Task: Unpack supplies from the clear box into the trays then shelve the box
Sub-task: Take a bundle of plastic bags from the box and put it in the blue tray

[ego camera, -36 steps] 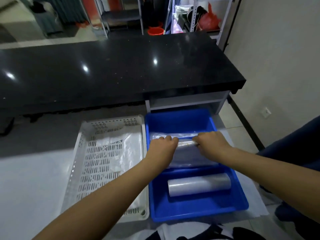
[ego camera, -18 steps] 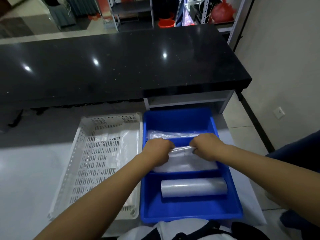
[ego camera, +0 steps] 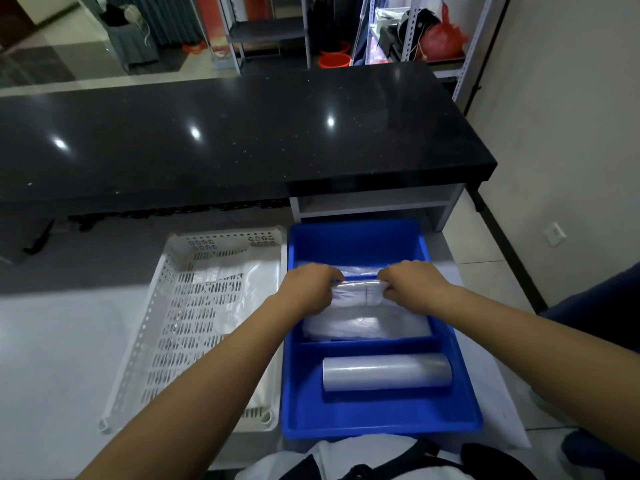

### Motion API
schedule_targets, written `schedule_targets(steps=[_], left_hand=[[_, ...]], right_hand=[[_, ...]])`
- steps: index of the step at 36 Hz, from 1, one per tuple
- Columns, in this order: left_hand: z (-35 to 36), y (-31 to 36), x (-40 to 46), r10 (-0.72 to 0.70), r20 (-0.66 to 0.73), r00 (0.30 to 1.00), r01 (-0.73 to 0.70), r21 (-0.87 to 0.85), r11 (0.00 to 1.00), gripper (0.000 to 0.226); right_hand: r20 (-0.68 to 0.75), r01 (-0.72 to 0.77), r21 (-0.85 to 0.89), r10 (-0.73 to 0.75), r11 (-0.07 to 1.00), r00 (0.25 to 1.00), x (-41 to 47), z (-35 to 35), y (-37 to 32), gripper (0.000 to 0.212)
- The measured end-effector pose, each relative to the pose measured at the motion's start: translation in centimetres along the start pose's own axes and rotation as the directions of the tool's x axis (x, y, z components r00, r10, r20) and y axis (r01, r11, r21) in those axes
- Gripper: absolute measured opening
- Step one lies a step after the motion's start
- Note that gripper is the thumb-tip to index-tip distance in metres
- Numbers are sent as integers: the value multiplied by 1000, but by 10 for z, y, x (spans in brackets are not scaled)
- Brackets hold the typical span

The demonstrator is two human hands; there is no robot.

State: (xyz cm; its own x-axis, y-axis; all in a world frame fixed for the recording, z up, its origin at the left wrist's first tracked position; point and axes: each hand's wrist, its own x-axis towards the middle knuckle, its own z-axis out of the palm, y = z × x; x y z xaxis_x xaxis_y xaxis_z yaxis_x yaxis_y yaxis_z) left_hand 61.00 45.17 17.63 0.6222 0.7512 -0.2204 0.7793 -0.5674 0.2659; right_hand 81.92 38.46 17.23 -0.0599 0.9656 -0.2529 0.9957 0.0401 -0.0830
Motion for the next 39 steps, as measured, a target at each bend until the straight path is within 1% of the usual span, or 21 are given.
schedule_targets(steps=[3,6,8,9,12,14,17,20,22,25,27,29,34,39], left_hand=[[-3,-4,5,-21,98,995,30,-83,996,36],[-11,-13,9,6,244,970,40,-184,982,32],[-15,-17,10,5,264,965,52,-206,977,31],[-16,-18,10,-10,233,972,57,-198,979,31],[-12,-19,8,-45,52,998,51,-121,991,30],[-5,-20,4,-43,-31,999,40,-107,993,29],[6,-20,-1,-13,-153,988,7,-45,999,31],[15,-19,-6,26,-249,968,-28,-5,1000,39],[21,-17,-11,48,-257,965,-43,27,999,49],[31,-14,-20,53,-209,976,-36,85,996,61],[39,-12,-25,54,-168,984,-28,153,988,63],[44,-11,-28,35,-135,990,-10,178,984,63],[48,-9,-30,2,-154,988,23,158,987,65],[45,-2,-36,-54,-159,986,65,67,996,73]], right_hand=[[-2,-30,46,30,999,1000,-2,-3,2,9],[70,-48,180,36,983,997,-5,-8,10,13],[92,-54,198,36,979,995,-8,-9,14,18],[67,-51,168,40,985,997,-9,-7,16,20],[-108,-31,33,34,999,994,-11,6,18,26],[-194,-55,18,57,998,979,-12,15,16,27],[-244,-94,-12,88,996,966,-14,26,15,33],[-259,-99,14,100,995,961,-18,34,12,48],[-239,-109,16,109,994,965,-22,37,10,56],[-183,-120,12,120,993,976,-28,40,7,65],[-164,-119,-11,115,993,980,-33,43,7,65],[-146,-118,-2,117,993,982,-38,45,7,65],[-133,-110,88,121,990,984,-48,50,8,71],[-113,-125,165,144,978,983,-62,46,3,72]])
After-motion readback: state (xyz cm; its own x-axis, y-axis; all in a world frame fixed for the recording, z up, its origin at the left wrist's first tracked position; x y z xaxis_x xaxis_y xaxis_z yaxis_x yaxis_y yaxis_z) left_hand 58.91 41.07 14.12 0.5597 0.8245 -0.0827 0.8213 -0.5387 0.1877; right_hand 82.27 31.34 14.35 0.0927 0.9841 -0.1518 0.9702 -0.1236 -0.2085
